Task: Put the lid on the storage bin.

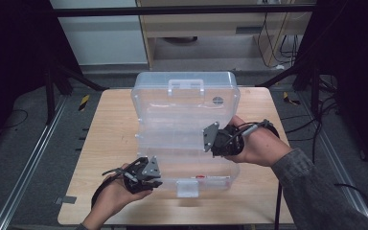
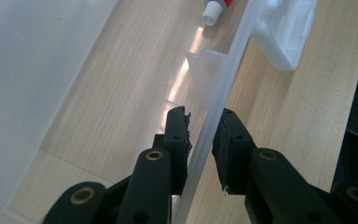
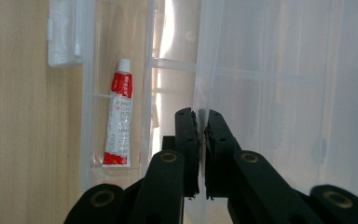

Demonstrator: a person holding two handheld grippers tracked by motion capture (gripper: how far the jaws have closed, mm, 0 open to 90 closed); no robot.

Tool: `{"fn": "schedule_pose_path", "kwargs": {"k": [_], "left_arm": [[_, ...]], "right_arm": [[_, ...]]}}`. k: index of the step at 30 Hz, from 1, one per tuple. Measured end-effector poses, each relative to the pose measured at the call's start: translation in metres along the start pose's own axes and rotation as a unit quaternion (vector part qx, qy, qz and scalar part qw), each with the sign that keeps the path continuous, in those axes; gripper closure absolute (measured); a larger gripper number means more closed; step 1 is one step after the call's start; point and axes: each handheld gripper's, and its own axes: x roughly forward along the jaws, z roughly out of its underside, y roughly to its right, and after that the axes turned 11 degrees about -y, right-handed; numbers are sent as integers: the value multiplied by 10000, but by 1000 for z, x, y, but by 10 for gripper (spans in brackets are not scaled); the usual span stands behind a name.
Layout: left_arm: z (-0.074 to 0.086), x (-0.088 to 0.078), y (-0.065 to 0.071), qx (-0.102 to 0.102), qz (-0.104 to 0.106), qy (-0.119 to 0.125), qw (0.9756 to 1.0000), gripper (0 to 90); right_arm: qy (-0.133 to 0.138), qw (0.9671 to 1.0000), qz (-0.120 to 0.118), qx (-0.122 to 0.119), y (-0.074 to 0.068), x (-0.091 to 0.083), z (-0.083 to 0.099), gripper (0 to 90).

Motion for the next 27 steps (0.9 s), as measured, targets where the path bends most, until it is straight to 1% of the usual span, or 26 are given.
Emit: {"fn": "schedule_pose_path", "kwargs": {"k": [1, 2, 4, 5, 8, 9, 10, 11, 15, 17, 18, 19, 22, 23, 24, 27], "left_arm": [[0, 0, 0, 0, -8, 3, 10000, 755], [0, 0, 1, -52, 27, 3, 10000, 754], [1, 0, 4, -219, 47, 3, 9998, 752], [0, 0, 1, 20, -36, 12, 10000, 751], [0, 0, 2, 12, -80, 1, 10000, 747], [0, 0, 4, -86, -29, 1, 10000, 747], [0, 0, 4, -125, -21, 8, 9999, 747], [0, 0, 2, -3, -72, 17, 10000, 747], [0, 1, 3, -31, -96, 57, 9999, 743], [1, 0, 4, 3, -133, 55, 9999, 736], [1, 0, 3, -10, -173, 85, 9998, 712], [1, -1, 3, -65, -201, 137, 9997, 680], [3, -5, 5, -129, -242, 325, 9991, 610], [4, -8, 6, -118, -257, 365, 9989, 578], [6, -11, 7, -152, -336, 450, 9983, 565], [9, -21, 8, -246, -331, 652, 9970, 521]], "right_arm": [[9, 10000, 1, -19, 0, 0, 0, 856], [10, 10000, -5, -7, -1, 0, 1, 855], [17, 10000, -3, 27, -2, 0, 2, 852], [12, 10000, -3, 34, -2, 0, 2, 852], [7, 10000, -9, 55, -1, 0, 2, 851], [5, 10000, -17, 40, -1, 0, 2, 852], [-2, 10000, -24, 23, -2, 0, 1, 852], [-18, 10000, -28, 8, -2, 0, 0, 853], [-14, 10000, -43, 2, -2, 1, 1, 851], [0, 10000, -53, 19, -2, 1, 2, 850], [-2, 10000, -52, 18, -2, 1, 2, 850], [-6, 10000, -50, 13, -2, 1, 2, 850], [-10, 10000, -46, 11, -2, 0, 2, 849], [-15, 10000, -46, 10, -2, 0, 2, 848], [12, 10000, -57, 16, -2, 1, 3, 848], [9, 10000, -57, 30, -2, 0, 3, 847]]}}
